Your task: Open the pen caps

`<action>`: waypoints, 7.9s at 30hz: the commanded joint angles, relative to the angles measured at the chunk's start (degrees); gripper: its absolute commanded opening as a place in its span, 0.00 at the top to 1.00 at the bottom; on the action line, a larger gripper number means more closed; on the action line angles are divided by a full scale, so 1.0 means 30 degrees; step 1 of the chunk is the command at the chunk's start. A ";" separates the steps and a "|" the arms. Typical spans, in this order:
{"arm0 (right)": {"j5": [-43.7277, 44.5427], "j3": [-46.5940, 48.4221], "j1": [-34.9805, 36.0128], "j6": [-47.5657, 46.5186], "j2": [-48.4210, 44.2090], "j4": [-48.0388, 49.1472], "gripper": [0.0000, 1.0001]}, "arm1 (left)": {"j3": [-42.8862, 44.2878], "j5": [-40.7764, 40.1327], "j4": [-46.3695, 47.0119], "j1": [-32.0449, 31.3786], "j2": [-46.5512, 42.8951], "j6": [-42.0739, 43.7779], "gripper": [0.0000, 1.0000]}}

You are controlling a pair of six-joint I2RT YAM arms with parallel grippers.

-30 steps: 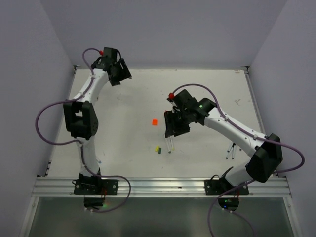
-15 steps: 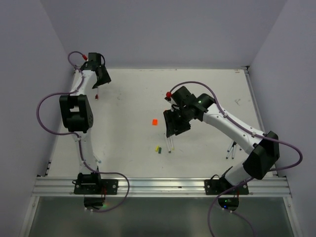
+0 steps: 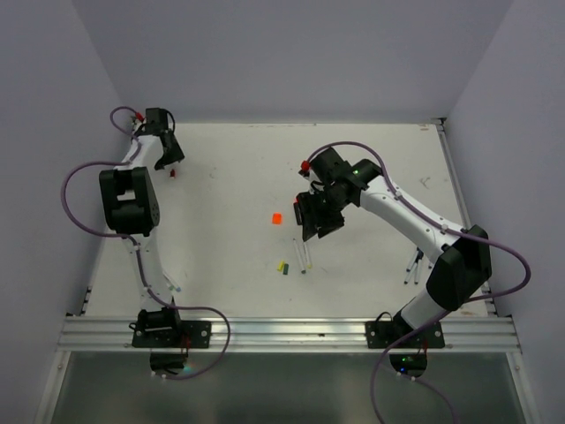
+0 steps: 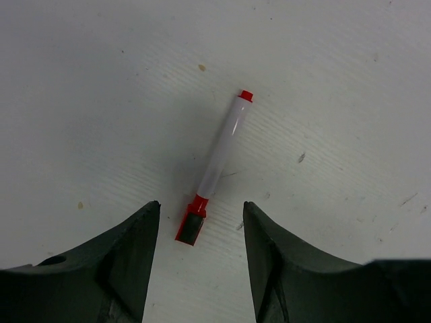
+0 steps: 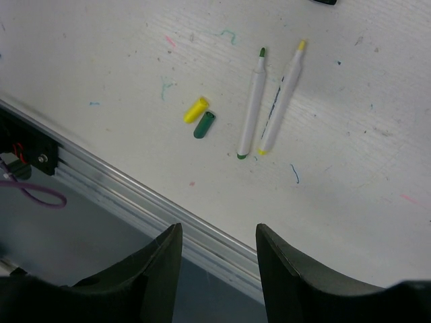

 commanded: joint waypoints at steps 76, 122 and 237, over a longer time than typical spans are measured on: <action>-0.6511 -0.1248 -0.0348 0.8519 -0.1850 1.1102 0.53 | -2.0691 2.1691 0.6683 -0.7403 -2.1427 -0.3498 1.00; -0.4288 -0.2509 0.0092 0.9693 -0.0326 1.2509 0.58 | -1.8203 2.0813 0.6248 -0.9075 -2.0988 -0.4908 1.00; 0.4797 0.1887 -0.4094 0.2283 0.3071 0.1792 1.00 | -1.5950 0.5908 0.1210 -1.0130 -1.5367 -0.1747 1.00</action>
